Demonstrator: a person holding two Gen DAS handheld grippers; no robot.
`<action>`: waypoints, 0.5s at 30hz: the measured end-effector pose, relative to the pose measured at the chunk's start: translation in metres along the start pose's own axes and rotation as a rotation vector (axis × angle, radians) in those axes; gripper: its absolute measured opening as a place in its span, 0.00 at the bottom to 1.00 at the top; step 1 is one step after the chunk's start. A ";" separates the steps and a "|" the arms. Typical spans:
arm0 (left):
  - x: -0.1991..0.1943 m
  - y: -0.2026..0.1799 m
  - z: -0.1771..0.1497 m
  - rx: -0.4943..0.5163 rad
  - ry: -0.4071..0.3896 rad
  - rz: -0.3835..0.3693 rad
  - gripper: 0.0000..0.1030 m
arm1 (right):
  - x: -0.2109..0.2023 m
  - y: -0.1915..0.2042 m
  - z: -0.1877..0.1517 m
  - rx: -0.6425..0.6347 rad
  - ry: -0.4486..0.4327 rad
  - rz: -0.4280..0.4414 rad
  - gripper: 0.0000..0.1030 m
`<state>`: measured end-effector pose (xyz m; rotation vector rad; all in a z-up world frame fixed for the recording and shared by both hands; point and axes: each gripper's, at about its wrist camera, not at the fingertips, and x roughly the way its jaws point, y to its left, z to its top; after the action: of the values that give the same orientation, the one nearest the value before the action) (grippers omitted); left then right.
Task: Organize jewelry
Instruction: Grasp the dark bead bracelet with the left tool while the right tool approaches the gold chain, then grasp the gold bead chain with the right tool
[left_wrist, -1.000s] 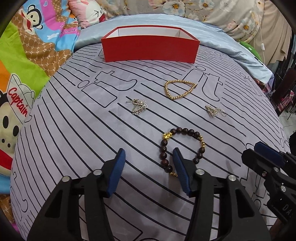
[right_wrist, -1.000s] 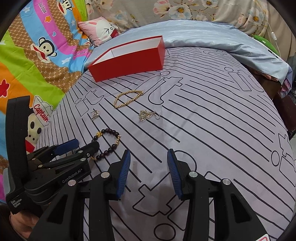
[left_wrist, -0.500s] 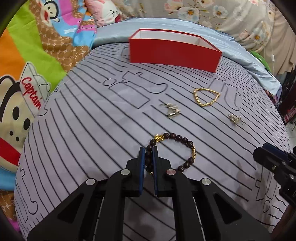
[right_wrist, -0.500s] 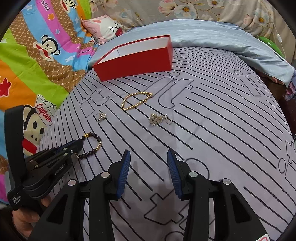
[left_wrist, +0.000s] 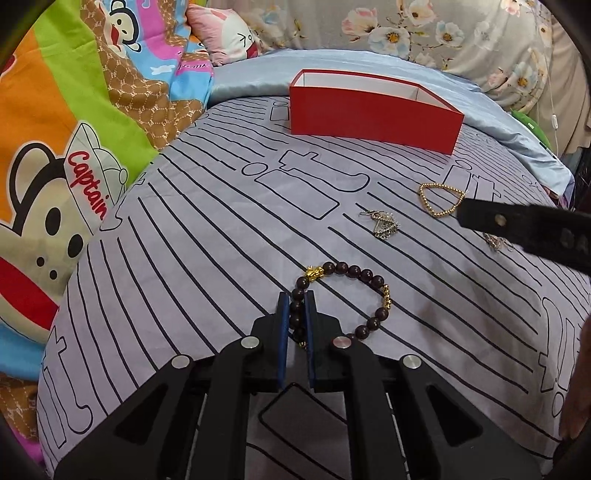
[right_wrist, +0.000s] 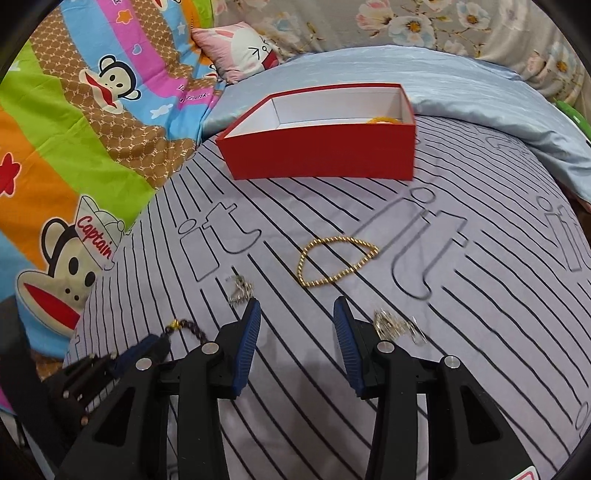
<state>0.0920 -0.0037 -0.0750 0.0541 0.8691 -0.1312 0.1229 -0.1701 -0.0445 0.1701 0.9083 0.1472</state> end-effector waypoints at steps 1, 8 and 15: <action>0.000 0.001 0.000 -0.003 0.000 -0.004 0.07 | 0.004 0.001 0.003 -0.006 0.000 -0.003 0.38; 0.000 0.002 0.000 -0.011 -0.002 -0.014 0.07 | 0.031 0.003 0.017 -0.030 0.025 -0.016 0.28; 0.000 0.004 0.000 -0.014 -0.002 -0.017 0.07 | 0.047 0.000 0.018 -0.033 0.049 -0.032 0.15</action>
<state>0.0927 -0.0003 -0.0755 0.0335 0.8685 -0.1416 0.1659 -0.1627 -0.0699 0.1212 0.9565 0.1374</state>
